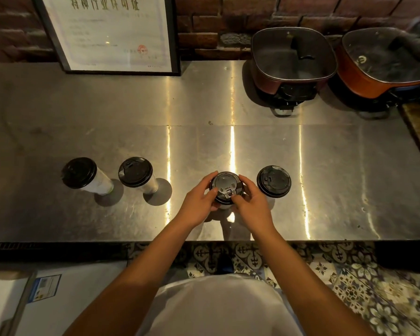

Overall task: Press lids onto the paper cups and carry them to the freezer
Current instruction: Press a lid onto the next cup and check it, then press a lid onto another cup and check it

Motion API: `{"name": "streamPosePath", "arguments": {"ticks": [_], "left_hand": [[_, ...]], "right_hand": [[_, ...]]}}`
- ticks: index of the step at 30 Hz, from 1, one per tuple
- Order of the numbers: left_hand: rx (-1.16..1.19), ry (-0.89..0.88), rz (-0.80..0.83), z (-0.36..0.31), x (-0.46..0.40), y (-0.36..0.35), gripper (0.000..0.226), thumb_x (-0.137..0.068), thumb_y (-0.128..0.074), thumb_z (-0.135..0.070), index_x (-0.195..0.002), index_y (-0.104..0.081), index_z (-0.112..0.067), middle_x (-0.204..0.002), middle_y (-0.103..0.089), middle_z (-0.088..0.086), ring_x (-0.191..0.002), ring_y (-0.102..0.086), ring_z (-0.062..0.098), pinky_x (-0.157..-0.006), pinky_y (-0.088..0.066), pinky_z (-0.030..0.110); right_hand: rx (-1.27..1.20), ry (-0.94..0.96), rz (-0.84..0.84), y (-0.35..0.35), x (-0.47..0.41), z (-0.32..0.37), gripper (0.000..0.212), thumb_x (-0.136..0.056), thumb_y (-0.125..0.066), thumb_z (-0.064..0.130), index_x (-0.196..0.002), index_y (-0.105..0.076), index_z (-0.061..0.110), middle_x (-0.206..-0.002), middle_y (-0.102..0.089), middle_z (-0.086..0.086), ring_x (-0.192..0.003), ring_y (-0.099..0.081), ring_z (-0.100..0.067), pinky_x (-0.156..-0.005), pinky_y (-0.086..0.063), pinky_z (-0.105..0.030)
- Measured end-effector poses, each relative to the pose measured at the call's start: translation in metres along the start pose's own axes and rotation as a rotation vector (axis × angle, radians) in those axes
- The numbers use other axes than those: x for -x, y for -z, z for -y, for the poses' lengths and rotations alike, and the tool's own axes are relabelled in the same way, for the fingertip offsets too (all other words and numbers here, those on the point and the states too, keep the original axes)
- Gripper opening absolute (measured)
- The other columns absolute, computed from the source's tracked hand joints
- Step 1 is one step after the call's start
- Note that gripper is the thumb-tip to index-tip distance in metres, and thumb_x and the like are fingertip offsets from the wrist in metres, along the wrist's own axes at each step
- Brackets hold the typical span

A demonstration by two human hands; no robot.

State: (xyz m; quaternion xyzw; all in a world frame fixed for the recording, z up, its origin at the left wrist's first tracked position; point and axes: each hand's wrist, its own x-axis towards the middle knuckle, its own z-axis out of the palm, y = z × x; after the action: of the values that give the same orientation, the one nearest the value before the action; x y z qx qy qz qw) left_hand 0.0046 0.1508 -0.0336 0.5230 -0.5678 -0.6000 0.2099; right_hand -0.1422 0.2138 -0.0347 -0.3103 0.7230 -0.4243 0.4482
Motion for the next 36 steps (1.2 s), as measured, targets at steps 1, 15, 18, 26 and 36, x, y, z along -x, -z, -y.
{"name": "streamPosePath", "arguments": {"ticks": [1, 15, 18, 26, 36], "left_hand": [[-0.007, -0.003, 0.003, 0.001, -0.002, -0.001, 0.045, -0.107, -0.048, -0.017, -0.148, -0.047, -0.036, -0.142, -0.057, 0.002, -0.107, -0.066, 0.01, -0.073, -0.06, 0.019], [-0.282, -0.077, 0.006, 0.006, -0.003, 0.003, 0.048, -0.109, -0.043, -0.036, -0.155, -0.031, -0.043, -0.127, -0.063, -0.006, -0.089, -0.074, 0.016, -0.09, -0.057, 0.03], [-0.28, -0.078, -0.067, 0.006, 0.004, 0.007, 0.055, -0.106, -0.043, -0.046, -0.158, -0.024, -0.043, -0.131, -0.062, -0.004, -0.097, -0.073, 0.015, -0.089, -0.052, 0.029], [-0.111, -0.082, -0.38, 0.015, 0.069, 0.058, 0.028, -0.105, -0.052, -0.035, -0.132, -0.057, -0.042, -0.123, -0.066, -0.013, -0.113, -0.062, 0.0, -0.093, -0.05, 0.024], [-0.041, -0.007, -0.644, 0.018, 0.076, 0.153, 0.041, -0.103, -0.055, -0.03, -0.143, -0.05, -0.039, -0.145, -0.044, -0.007, -0.112, -0.054, -0.004, -0.086, -0.043, 0.012]], "right_hand": [[0.025, 0.005, 0.001, 0.001, 0.001, -0.002, 0.054, -0.098, -0.063, 0.01, -0.148, -0.052, 0.027, -0.139, -0.064, -0.002, -0.127, -0.062, -0.02, -0.109, -0.052, -0.048], [0.661, 0.148, -0.036, 0.013, 0.013, 0.001, 0.062, -0.102, -0.045, 0.062, -0.159, -0.021, 0.052, -0.132, -0.068, -0.002, -0.115, -0.069, -0.022, -0.086, -0.054, -0.04], [0.678, 0.18, -0.066, 0.018, 0.021, 0.012, 0.062, -0.102, -0.043, 0.062, -0.159, -0.022, 0.051, -0.126, -0.067, 0.005, -0.112, -0.068, -0.018, -0.082, -0.052, -0.037], [0.425, 0.536, -0.125, 0.008, 0.032, 0.049, 0.041, -0.096, -0.06, 0.033, -0.137, -0.064, 0.031, -0.146, -0.056, 0.007, -0.13, -0.05, -0.011, -0.103, -0.044, -0.024], [0.445, 0.526, 0.191, -0.087, 0.0, 0.078, 0.059, -0.102, -0.055, 0.048, -0.157, -0.036, 0.045, -0.174, -0.01, 0.01, -0.16, -0.009, -0.014, -0.12, -0.016, -0.038]]}}
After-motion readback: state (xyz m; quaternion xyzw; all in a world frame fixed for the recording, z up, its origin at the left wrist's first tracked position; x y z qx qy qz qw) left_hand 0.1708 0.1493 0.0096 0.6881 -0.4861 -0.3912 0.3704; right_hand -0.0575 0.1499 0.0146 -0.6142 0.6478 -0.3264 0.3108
